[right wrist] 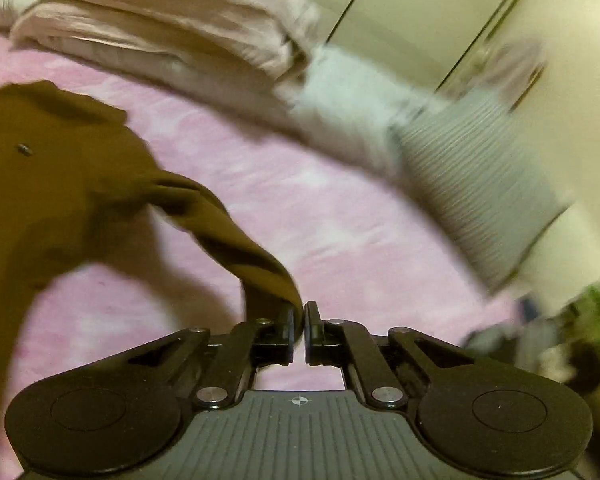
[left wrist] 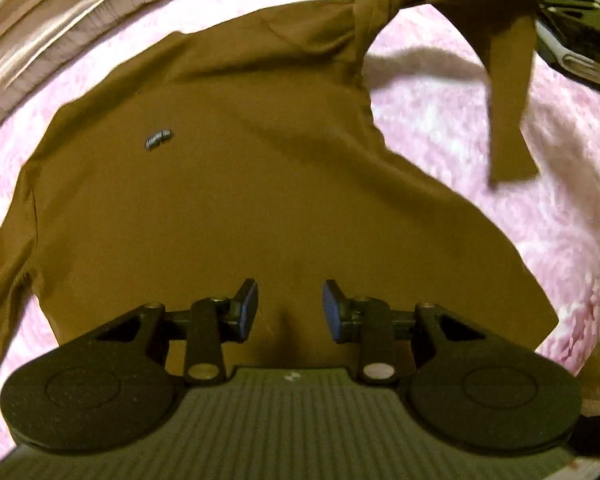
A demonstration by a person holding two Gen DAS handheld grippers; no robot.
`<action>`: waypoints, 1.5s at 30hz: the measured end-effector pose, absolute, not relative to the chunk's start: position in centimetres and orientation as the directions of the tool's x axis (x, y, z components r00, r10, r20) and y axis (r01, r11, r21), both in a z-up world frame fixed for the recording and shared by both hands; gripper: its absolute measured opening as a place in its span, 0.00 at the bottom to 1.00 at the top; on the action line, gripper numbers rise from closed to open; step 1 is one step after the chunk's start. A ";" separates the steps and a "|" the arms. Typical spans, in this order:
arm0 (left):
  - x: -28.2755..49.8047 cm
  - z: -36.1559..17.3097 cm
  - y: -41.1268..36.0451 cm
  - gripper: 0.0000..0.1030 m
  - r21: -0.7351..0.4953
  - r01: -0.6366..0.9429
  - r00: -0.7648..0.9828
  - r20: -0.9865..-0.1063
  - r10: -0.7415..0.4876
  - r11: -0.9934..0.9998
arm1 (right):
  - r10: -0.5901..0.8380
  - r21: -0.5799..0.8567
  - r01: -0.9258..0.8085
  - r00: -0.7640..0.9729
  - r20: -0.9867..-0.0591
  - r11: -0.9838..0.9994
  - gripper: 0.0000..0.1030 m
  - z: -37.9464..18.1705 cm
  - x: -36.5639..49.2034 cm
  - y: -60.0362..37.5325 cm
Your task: Fold large clothes
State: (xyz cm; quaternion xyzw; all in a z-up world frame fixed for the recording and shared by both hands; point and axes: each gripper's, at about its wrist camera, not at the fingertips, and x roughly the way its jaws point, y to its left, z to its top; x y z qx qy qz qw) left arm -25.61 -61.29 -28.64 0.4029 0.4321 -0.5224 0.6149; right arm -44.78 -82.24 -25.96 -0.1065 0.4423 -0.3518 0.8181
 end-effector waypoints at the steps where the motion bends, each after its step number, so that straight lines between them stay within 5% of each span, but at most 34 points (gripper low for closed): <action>1: -25.5 -28.6 -61.6 0.29 0.043 0.991 0.079 -0.952 -0.296 0.126 | -0.644 -0.457 0.488 0.341 -0.685 0.744 0.20 -26.7 -45.4 -82.4; 2: -25.4 -28.6 -61.8 0.30 0.042 0.992 0.076 -0.952 -0.297 0.121 | -0.604 -0.405 0.508 0.323 -0.729 0.761 0.38 -27.3 -46.0 -82.7; 4: -25.5 -28.5 -61.6 0.30 0.039 0.993 0.071 -0.954 -0.292 0.113 | -0.528 -0.280 0.588 0.305 -0.792 0.759 0.51 -28.5 -47.5 -83.2; 15: -25.4 -30.0 -62.1 0.33 0.038 0.994 0.063 -0.962 -0.266 0.101 | -0.256 0.222 0.815 0.407 -0.877 0.536 0.54 -33.4 -47.9 -87.6; 17: -25.4 -30.3 -62.7 0.33 0.044 0.994 0.071 -0.961 -0.268 0.104 | -0.258 0.187 0.798 0.393 -0.883 0.574 0.45 -34.1 -46.8 -87.3; 19: -25.5 -30.4 -63.2 0.33 0.048 0.994 0.074 -0.960 -0.269 0.102 | -0.238 0.173 0.763 0.395 -0.887 0.622 0.10 -34.4 -45.8 -87.1; 20: -25.5 -30.4 -63.4 0.33 0.050 0.994 0.076 -0.960 -0.269 0.100 | -0.214 0.189 0.756 0.400 -0.891 0.627 0.01 -34.1 -45.6 -87.4; 24: -25.7 -29.7 -64.1 0.33 0.054 0.995 0.076 -0.957 -0.279 0.084 | -0.403 -0.031 0.752 0.318 -0.858 0.658 0.01 -29.8 -46.3 -88.5; 29: -26.4 -28.5 -65.3 0.34 0.053 0.997 0.070 -0.949 -0.307 0.062 | -0.790 -0.493 0.642 0.321 -0.523 0.587 0.01 -22.9 -49.5 -85.4; 31: -26.8 -28.4 -65.8 0.34 0.047 0.997 0.061 -0.948 -0.312 0.054 | -0.828 -0.568 0.616 0.295 -0.477 0.546 0.03 -23.7 -51.2 -84.0; 34: -27.5 -28.5 -66.4 0.35 0.036 0.999 0.044 -0.949 -0.312 0.032 | -0.726 -0.504 0.613 0.173 -0.666 0.608 0.35 -27.9 -53.6 -83.8; 38: -28.2 -28.9 -66.6 0.36 0.038 0.999 0.039 -0.952 -0.304 0.009 | -0.594 -0.322 0.756 0.107 -0.797 0.569 0.36 -30.3 -55.7 -84.4; 45: -28.1 -30.0 -65.9 0.37 0.039 0.999 0.039 -0.962 -0.272 0.006 | -0.478 -0.113 0.716 0.332 -0.813 0.689 0.44 -30.2 -51.8 -84.1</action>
